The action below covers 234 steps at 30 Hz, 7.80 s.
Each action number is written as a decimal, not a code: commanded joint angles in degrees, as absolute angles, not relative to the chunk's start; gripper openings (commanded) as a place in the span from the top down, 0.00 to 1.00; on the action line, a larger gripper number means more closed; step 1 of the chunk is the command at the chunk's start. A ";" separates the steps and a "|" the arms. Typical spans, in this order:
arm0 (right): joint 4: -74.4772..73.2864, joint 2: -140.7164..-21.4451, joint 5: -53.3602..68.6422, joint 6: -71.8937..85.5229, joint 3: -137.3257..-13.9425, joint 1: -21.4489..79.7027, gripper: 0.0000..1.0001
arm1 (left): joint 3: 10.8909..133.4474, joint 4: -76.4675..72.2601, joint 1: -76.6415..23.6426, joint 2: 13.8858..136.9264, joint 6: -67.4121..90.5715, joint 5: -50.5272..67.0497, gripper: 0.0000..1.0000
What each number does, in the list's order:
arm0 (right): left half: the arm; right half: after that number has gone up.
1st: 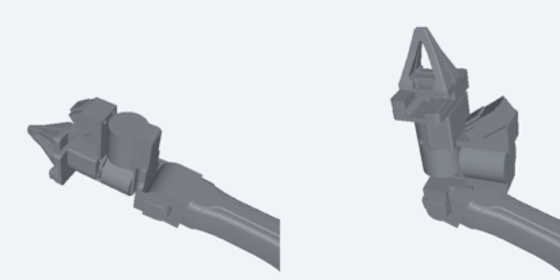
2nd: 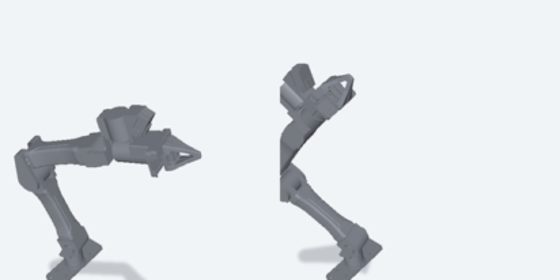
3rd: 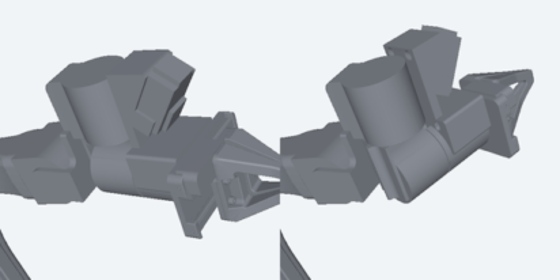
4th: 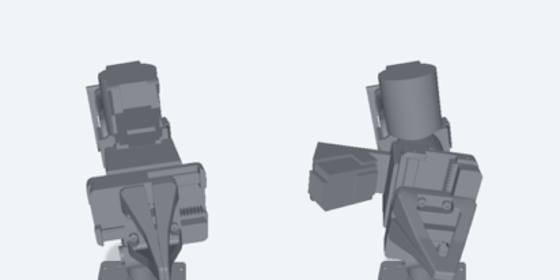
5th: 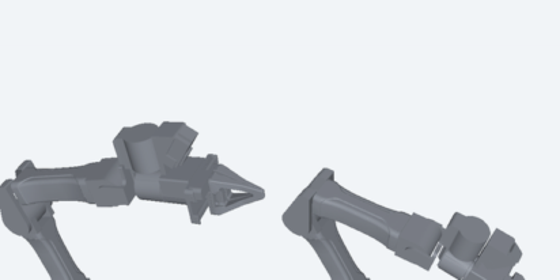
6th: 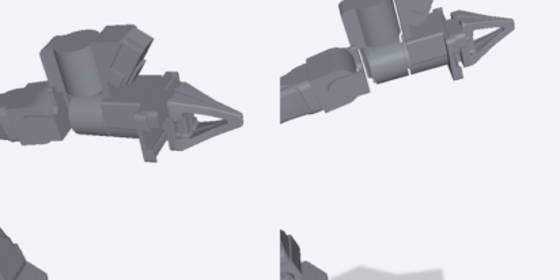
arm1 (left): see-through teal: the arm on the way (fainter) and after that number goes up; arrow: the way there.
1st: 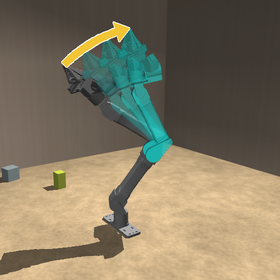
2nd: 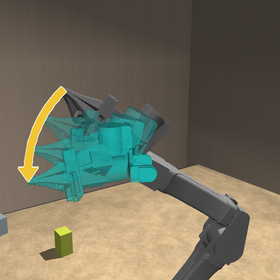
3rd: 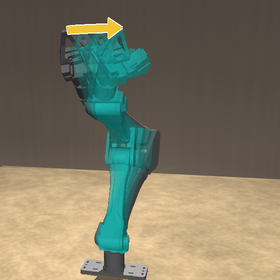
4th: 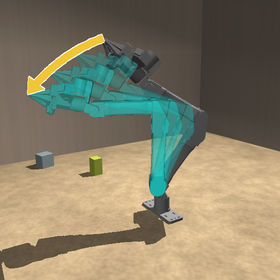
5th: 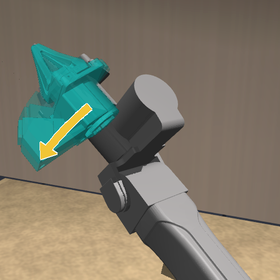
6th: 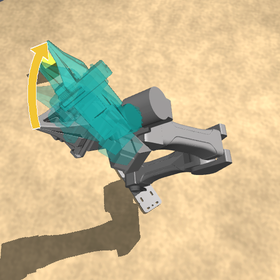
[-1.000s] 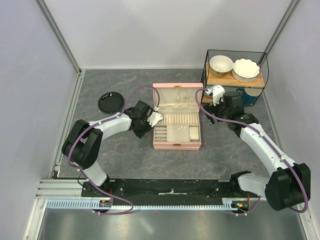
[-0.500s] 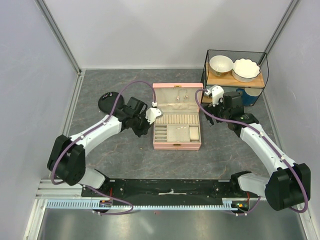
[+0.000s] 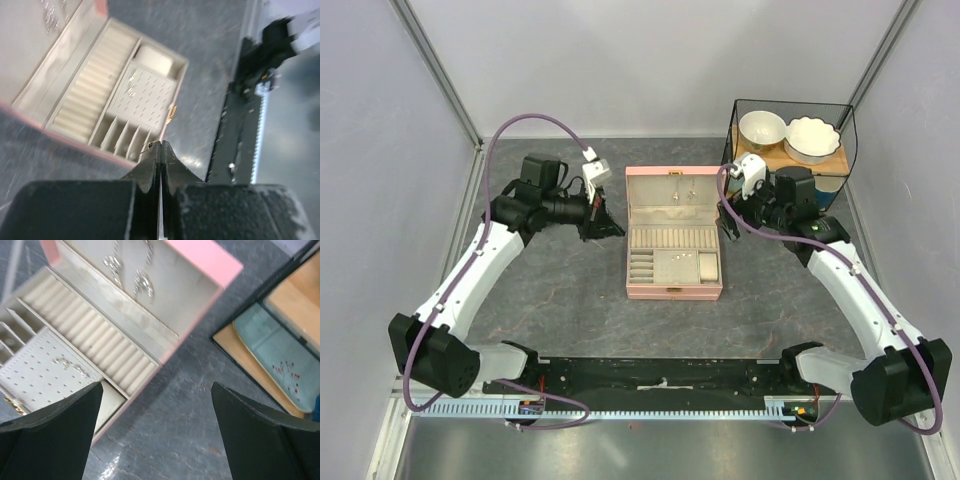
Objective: Organize the mixed jewelry
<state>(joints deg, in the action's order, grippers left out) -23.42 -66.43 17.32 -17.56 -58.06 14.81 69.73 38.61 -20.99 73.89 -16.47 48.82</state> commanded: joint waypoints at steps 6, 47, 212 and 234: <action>-17.93 -65.13 26.37 -11.52 -67.05 18.80 0.05 | 70.32 2.63 -19.25 76.02 28.17 70.22 0.98; -18.98 -78.13 21.27 -9.49 -84.99 37.79 0.26 | 57.13 -46.67 -17.14 84.81 81.91 57.92 0.98; -56.16 -100.28 18.89 -15.47 -87.63 37.27 0.87 | 73.30 30.85 -12.39 77.43 7.30 41.75 0.66; -54.40 -102.30 18.63 -15.20 -85.17 37.09 0.88 | 73.21 31.03 -12.22 77.08 5.45 42.89 0.66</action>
